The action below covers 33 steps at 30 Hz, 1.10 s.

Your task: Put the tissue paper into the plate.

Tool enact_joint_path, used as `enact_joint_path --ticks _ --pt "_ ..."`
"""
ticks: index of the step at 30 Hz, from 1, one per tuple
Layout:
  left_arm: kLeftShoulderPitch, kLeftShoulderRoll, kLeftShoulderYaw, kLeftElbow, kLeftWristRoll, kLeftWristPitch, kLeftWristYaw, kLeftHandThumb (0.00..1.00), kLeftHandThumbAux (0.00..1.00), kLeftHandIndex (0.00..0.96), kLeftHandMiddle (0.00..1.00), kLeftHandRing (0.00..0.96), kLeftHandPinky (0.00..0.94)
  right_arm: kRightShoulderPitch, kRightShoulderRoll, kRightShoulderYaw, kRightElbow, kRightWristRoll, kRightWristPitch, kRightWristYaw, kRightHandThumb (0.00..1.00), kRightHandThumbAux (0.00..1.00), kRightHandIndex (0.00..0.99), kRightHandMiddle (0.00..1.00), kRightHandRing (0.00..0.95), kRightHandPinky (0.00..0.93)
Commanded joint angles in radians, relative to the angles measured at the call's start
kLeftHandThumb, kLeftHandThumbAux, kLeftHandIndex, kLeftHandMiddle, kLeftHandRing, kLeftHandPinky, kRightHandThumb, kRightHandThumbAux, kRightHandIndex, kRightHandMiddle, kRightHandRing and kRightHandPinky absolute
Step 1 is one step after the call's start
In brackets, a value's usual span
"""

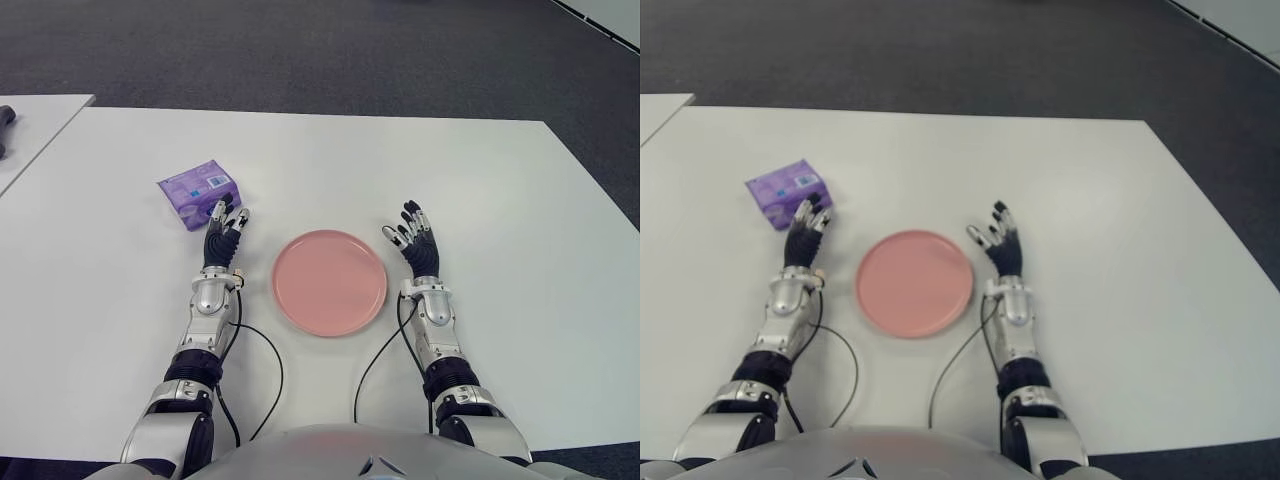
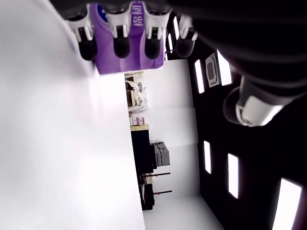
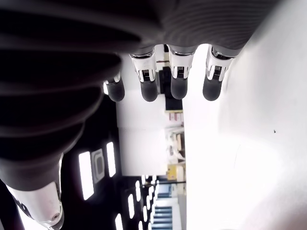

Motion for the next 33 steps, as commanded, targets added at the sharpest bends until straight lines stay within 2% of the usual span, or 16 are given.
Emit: enact_joint_path --ticks 1,6,10,14,18,20,26,29,33 --pt "0.016 0.006 -0.005 0.002 -0.009 -0.003 -0.036 0.000 0.473 0.000 0.000 0.000 0.000 0.050 0.007 -0.006 0.051 0.004 0.036 -0.004 0.068 0.692 0.000 0.000 0.000 0.000" --pt "0.016 0.017 -0.017 0.001 -0.006 -0.011 -0.076 0.000 0.474 0.000 0.000 0.000 0.000 0.048 0.007 -0.005 0.052 0.000 0.037 -0.010 0.062 0.695 0.000 0.000 0.000 0.000" --pt "0.022 0.038 -0.033 -0.050 0.001 0.012 -0.120 0.000 0.470 0.000 0.000 0.000 0.000 0.046 0.008 -0.007 0.054 0.004 0.033 -0.007 0.061 0.697 0.000 0.000 0.000 0.000" --pt "0.041 0.093 -0.029 -0.212 -0.009 0.073 -0.188 0.000 0.457 0.000 0.000 0.000 0.000 0.043 0.007 -0.007 0.059 0.006 0.030 -0.003 0.068 0.699 0.000 0.000 0.000 0.000" --pt "0.071 0.122 -0.027 -0.418 0.012 0.137 -0.203 0.000 0.449 0.000 0.000 0.000 0.000 0.038 0.005 -0.008 0.067 0.004 0.030 -0.005 0.074 0.693 0.000 0.000 0.000 0.000" --pt "0.068 0.152 -0.025 -0.507 0.061 0.131 -0.189 0.000 0.451 0.000 0.000 0.000 0.000 0.035 0.005 -0.007 0.069 0.001 0.032 -0.010 0.076 0.689 0.000 0.000 0.000 0.000" --pt "0.052 0.212 -0.015 -0.582 0.156 0.112 -0.161 0.004 0.466 0.000 0.000 0.000 0.000 0.027 0.004 -0.005 0.080 -0.002 0.035 -0.014 0.084 0.682 0.000 0.000 0.000 0.000" --pt "0.036 0.249 -0.006 -0.627 0.158 0.140 -0.190 0.012 0.461 0.000 0.000 0.000 0.000 0.021 0.005 -0.005 0.087 0.001 0.034 -0.011 0.089 0.684 0.000 0.000 0.000 0.000" --pt "0.003 0.299 -0.007 -0.708 0.152 0.230 -0.243 0.042 0.429 0.000 0.000 0.000 0.000 0.015 0.006 -0.007 0.099 0.004 0.031 -0.008 0.095 0.689 0.000 0.000 0.000 0.002"
